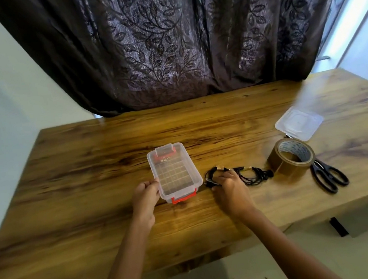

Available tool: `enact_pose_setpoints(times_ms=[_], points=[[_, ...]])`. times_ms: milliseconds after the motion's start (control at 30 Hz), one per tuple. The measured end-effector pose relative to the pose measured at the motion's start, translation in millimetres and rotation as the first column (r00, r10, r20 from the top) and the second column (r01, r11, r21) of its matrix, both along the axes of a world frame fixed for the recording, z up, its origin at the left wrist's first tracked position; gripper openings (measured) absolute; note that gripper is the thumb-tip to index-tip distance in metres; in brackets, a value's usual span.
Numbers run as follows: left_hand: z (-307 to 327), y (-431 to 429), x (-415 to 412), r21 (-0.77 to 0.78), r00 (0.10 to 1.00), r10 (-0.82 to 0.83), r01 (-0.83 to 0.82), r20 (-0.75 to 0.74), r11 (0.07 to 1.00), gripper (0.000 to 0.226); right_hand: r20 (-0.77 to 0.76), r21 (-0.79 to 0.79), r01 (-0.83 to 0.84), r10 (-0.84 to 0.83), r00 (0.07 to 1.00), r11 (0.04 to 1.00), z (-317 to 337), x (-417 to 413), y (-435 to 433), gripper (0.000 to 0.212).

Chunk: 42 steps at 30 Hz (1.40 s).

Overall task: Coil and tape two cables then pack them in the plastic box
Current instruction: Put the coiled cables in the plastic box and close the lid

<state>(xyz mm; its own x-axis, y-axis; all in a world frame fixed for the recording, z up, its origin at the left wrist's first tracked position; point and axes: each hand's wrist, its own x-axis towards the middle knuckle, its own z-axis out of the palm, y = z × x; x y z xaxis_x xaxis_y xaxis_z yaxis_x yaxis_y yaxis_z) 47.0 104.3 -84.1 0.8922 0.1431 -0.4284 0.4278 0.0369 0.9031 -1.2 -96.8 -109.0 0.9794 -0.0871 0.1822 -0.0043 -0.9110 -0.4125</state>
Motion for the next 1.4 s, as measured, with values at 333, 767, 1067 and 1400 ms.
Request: enact_pose_setpoints(times_ms=[333,767,1067,1400], points=[[0,-1,0,-0.026,0.997,0.049,-0.051,-0.056,0.998,0.007,0.135,0.576,0.121,-0.24,0.961,0.809,56,17,13,0.027],[-2,0,3,-0.041,0.994,0.054,-0.058,-0.09,0.997,0.01,0.148,0.375,-0.208,0.163,0.975,0.903,82,12,55,0.024],[-4,0,2,-0.022,0.997,0.039,-0.041,-0.072,0.999,0.01,-0.175,0.208,-0.254,0.292,0.94,0.944,62,38,61,0.022],[-5,-1,0,-0.025,0.997,0.043,-0.044,-0.058,0.999,0.009,-0.347,-0.057,-0.467,0.421,0.838,0.882,54,52,64,0.032]])
